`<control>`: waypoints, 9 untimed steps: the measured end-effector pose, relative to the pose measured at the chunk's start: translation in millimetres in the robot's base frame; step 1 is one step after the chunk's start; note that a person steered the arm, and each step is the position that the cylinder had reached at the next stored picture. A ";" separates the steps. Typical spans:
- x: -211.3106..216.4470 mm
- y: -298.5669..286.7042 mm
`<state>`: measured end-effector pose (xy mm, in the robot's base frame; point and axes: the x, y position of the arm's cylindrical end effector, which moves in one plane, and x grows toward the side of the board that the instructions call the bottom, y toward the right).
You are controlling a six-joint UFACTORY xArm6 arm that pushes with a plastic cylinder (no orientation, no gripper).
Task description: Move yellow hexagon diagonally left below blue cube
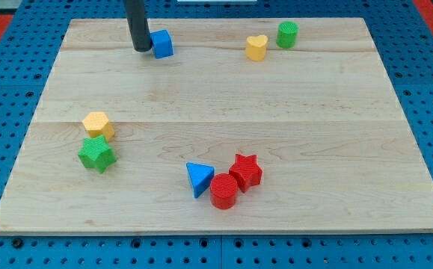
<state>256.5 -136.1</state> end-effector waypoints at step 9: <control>208.0 -75.3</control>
<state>464.5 -211.4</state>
